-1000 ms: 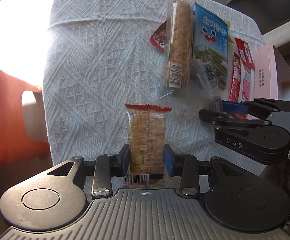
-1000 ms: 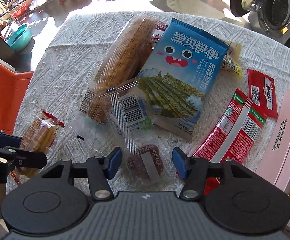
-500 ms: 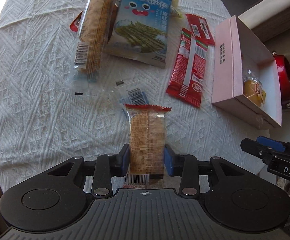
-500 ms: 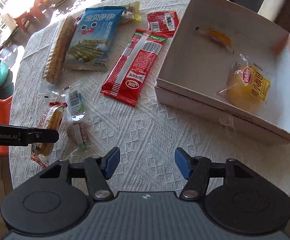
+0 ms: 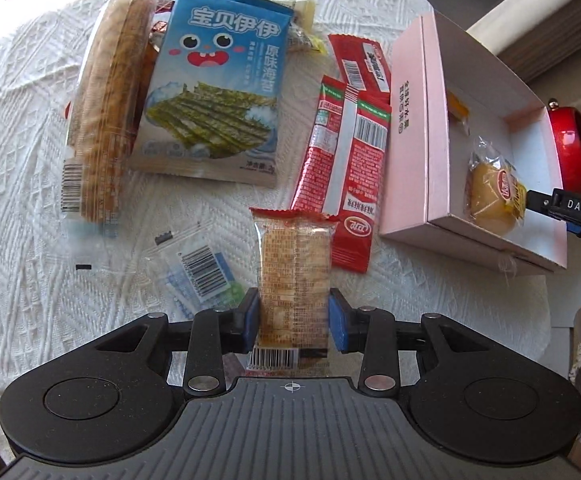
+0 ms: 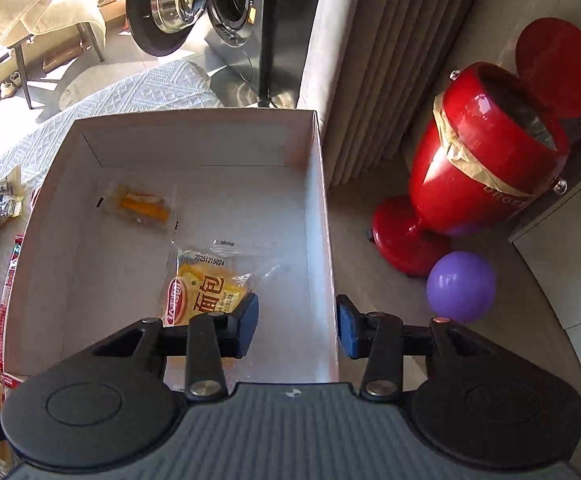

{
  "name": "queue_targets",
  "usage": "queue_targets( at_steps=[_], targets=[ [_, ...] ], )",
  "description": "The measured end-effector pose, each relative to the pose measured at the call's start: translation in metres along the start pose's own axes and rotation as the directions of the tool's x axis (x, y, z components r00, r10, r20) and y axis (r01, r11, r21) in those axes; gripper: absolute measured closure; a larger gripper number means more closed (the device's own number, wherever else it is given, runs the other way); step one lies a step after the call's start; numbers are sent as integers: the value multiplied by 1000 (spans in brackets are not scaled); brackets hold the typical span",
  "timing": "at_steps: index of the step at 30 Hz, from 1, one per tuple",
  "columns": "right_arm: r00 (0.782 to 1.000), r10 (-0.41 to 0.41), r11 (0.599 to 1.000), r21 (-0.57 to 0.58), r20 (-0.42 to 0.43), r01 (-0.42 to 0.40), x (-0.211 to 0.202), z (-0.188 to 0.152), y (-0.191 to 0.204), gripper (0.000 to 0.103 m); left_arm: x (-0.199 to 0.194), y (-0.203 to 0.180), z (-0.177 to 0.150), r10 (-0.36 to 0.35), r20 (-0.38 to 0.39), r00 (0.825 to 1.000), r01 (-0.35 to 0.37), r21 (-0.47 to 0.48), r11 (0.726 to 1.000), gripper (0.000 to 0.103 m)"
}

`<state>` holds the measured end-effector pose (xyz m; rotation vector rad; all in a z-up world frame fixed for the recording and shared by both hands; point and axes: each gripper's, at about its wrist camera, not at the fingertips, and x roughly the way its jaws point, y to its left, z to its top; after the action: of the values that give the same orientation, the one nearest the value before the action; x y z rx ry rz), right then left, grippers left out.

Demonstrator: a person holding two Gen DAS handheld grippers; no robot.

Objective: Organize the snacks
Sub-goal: 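Grasp the clear barcode snack packet with the right gripper while the left holds the wafer, then lower the wafer and clear packet into the pink box and open both grippers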

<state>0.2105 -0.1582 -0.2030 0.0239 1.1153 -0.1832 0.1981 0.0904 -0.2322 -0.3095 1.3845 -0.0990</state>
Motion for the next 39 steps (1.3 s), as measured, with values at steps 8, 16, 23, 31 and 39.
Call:
queue_targets(
  at_steps=[8,16,23,31,39],
  targets=[
    [996,69,996,-59,54,-65,21,43,61,62,-19,26,7,-2,30,1000,2,-28,1000,63],
    [976,186,958,-240,115,-155,-47,7,79,35,-46,66,-10,49,53,997,-45,-76,996,63],
    [888,430,802,-385,-160,-457,-60,-70,154,33,-57,85,-20,95,46,994,-92,-69,993,63],
    [905,355,699,-576,-234,-424,-55,-134,230,57,-61,88,-36,128,12,992,-128,-41,991,63],
    [923,281,825,-426,-262,-372,-64,-106,152,67,-64,21,-39,42,22,999,-44,94,995,63]
  ],
)
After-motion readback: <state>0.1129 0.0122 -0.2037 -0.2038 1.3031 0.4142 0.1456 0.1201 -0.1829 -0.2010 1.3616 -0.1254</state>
